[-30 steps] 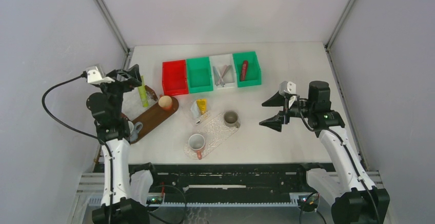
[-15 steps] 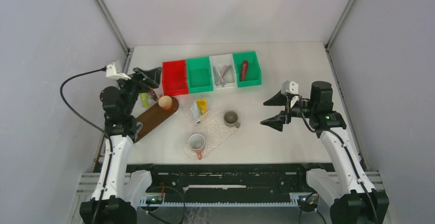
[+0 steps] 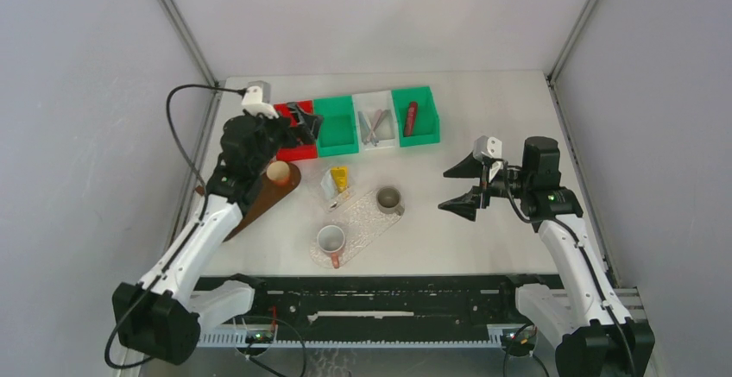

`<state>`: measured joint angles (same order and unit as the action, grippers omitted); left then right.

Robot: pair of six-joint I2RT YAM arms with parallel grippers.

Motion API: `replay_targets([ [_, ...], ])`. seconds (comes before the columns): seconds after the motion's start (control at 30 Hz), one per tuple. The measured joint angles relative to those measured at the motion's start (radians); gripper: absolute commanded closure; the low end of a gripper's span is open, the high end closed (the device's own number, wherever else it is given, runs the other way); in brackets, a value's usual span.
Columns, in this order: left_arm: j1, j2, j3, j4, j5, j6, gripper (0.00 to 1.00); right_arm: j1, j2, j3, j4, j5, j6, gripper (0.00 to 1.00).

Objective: Prepare toiletry sets of a toothbrush and toothpaste on the tray
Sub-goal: Pick up the toothpaste from the storage box.

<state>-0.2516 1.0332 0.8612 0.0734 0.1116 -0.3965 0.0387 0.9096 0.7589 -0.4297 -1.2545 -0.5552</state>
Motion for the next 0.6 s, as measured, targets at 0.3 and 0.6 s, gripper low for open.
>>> replay_targets([
  [0.3,-0.206,0.214,0.194,-0.097,-0.163,0.110,0.00,0.000,-0.003,0.000,0.000,0.007,0.000,0.11],
  [0.6,-0.346,0.479,0.443,-0.218,-0.276,0.165,0.00,0.000,-0.021,0.000,0.000,0.021,-0.005,0.12],
])
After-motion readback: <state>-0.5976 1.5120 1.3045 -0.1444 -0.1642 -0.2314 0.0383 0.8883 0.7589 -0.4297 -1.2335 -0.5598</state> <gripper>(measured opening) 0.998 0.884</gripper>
